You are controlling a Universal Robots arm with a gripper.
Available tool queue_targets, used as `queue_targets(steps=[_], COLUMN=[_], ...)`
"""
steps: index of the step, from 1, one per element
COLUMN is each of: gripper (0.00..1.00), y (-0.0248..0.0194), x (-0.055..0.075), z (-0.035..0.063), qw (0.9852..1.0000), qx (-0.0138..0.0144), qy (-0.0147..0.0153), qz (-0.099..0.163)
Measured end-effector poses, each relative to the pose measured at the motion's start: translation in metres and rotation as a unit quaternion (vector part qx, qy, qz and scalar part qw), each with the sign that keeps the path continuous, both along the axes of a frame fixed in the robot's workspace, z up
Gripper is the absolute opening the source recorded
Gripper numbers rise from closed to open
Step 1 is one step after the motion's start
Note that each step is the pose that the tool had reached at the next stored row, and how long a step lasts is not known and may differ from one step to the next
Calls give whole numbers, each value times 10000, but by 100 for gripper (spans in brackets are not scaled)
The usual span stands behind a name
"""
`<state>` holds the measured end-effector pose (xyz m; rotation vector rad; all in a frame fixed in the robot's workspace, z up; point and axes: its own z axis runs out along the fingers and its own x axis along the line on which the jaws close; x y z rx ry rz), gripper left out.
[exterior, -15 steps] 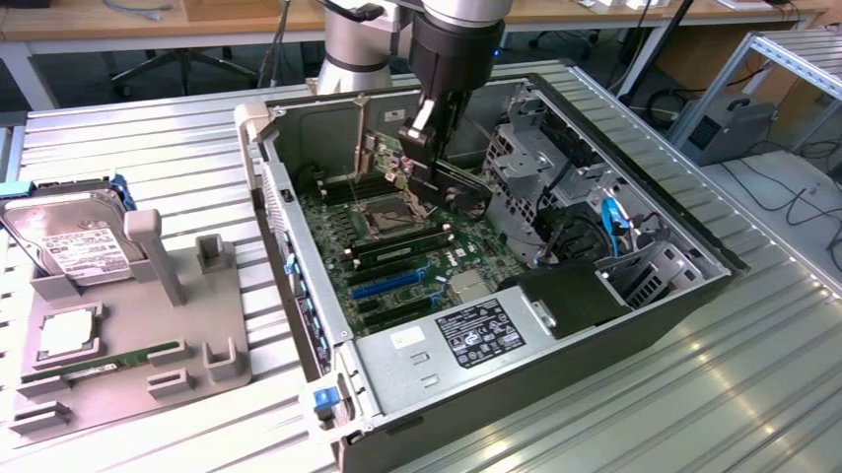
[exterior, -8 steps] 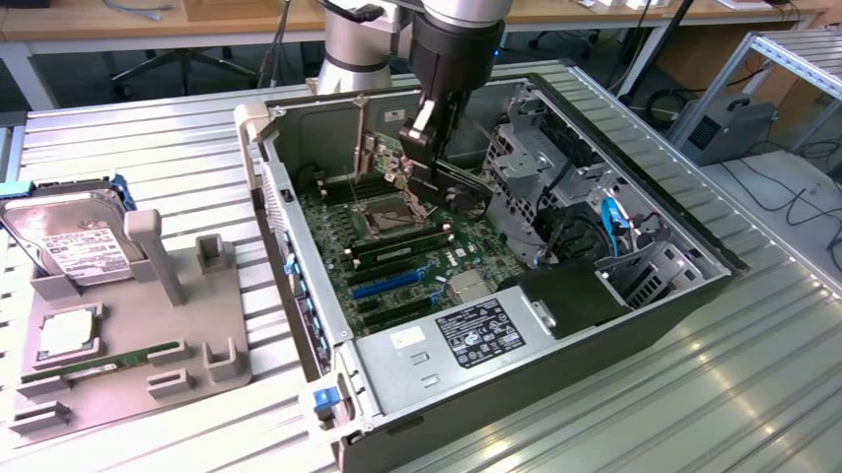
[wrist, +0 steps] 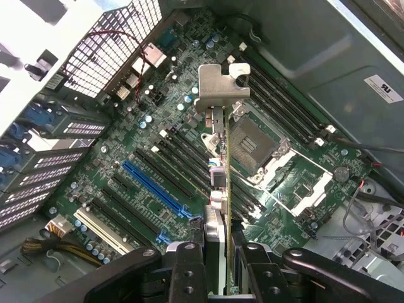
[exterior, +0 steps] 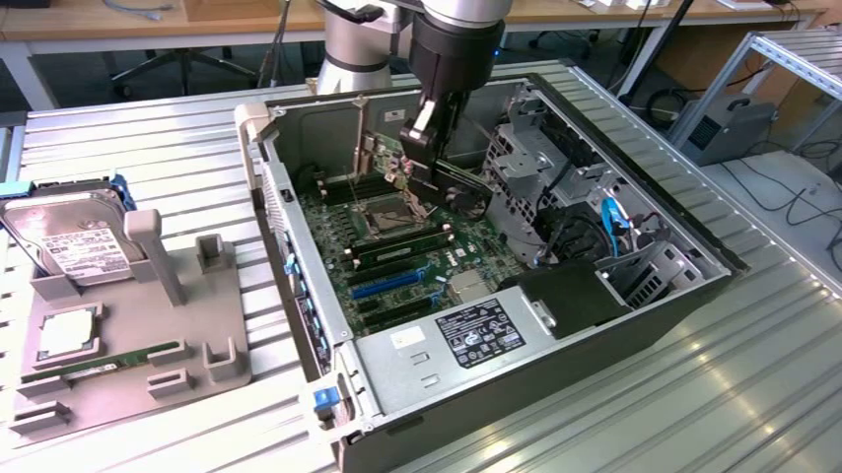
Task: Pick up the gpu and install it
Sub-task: 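Insert the gpu into the slot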
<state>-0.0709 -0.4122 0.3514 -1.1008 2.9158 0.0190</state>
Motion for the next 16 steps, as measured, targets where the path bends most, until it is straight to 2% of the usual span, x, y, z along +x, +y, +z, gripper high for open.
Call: queue_targets(steps=[16], gripper=[27], y=[0], x=[0], z=[-5], qw=[9999], qx=[0], qy=[0], qz=[158])
